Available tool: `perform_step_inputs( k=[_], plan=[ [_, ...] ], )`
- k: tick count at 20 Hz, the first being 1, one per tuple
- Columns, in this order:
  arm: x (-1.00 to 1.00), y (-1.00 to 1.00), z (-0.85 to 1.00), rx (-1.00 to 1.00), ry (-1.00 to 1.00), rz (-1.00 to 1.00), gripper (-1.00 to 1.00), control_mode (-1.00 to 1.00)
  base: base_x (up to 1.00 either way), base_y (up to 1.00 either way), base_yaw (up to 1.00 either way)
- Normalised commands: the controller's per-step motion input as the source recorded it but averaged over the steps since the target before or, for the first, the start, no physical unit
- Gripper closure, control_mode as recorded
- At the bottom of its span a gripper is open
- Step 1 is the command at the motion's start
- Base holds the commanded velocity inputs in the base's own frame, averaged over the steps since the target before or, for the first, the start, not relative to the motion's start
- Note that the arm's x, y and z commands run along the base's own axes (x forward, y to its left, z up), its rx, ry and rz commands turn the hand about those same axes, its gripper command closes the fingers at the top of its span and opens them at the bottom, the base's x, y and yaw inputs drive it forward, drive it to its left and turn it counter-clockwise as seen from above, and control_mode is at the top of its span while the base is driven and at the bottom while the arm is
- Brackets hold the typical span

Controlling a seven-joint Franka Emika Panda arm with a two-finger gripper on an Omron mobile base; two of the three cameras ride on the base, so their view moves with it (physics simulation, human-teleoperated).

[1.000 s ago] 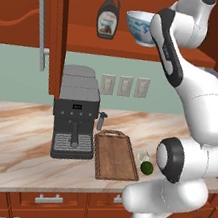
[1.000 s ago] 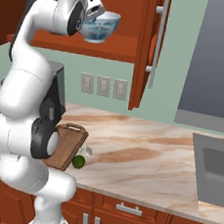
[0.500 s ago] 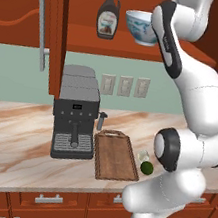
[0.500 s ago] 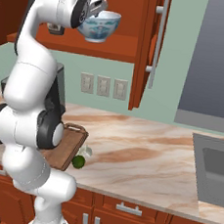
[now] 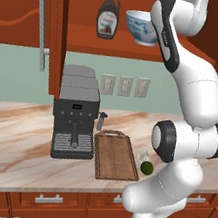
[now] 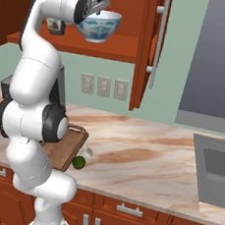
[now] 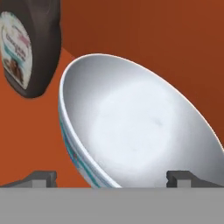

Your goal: Open the cabinet. Place the bowl and condiment on the counter. Then place the lime and garlic on the cutting board.

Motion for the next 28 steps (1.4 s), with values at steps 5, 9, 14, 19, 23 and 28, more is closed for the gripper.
perform_step_inputs(
  k=[5,9,14,19,23,28],
  plan=[
    [0.25,0.00,-0.22,-0.06,0.01,0.03,-1.00,-1.00,0.00,0.00,0.00],
    [0.13,0.00,-0.31,-0.10,0.07,0.02,-1.00,-1.00,0.00,0.00,0.00],
    [0.13,0.00,-0.21,-0.09,0.07,0.01,1.00,-1.00,0.00,0.00,0.00],
    [0.01,0.00,0.00,0.00,0.01,0.00,1.00,-1.00,0.00,0.00,0.00],
    [-0.03,0.00,0.09,0.00,0.00,0.00,1.00,-1.00,0.00,0.00,0.00],
    [-0.14,-0.03,0.30,0.00,0.00,0.00,1.00,-1.00,0.00,0.00,0.00]
  ],
)
